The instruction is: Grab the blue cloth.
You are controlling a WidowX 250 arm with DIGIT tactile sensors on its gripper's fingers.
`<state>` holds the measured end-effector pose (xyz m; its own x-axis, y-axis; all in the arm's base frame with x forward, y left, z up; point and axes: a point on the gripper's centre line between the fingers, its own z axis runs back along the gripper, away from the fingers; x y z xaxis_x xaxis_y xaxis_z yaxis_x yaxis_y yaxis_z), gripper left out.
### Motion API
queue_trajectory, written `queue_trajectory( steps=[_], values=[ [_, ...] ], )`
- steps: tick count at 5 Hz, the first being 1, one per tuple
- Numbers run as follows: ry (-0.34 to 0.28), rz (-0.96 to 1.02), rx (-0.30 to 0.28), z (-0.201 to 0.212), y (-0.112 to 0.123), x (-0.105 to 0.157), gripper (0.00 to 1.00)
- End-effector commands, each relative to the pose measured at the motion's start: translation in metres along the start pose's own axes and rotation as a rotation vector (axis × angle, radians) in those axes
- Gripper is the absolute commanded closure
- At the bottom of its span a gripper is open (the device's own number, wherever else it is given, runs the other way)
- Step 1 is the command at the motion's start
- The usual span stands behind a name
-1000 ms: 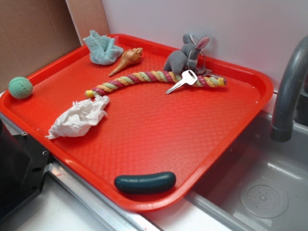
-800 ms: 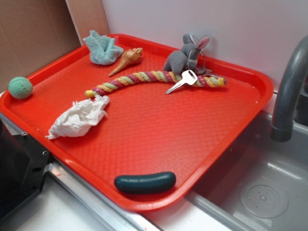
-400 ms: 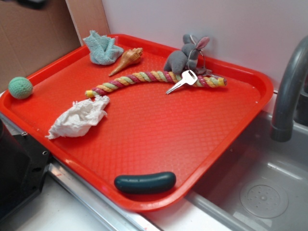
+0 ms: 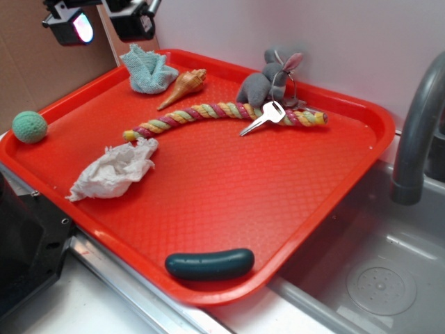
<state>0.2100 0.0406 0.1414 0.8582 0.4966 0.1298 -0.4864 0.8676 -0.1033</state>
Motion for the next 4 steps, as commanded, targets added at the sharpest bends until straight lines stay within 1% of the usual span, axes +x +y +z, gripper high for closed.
queue_trajectory(
  steps=[1,2,3,4],
  values=[
    [-0.032,0.005,-0.007,0.009,0.002,0.007,0.0],
    [-0.114,0.124,-0.002,-0.028,0.019,0.036,0.0],
    [-0.176,0.147,-0.059,-0.051,0.024,0.066,0.0],
    [-0.216,0.202,-0.06,-0.073,0.038,0.095,0.0]
  ],
)
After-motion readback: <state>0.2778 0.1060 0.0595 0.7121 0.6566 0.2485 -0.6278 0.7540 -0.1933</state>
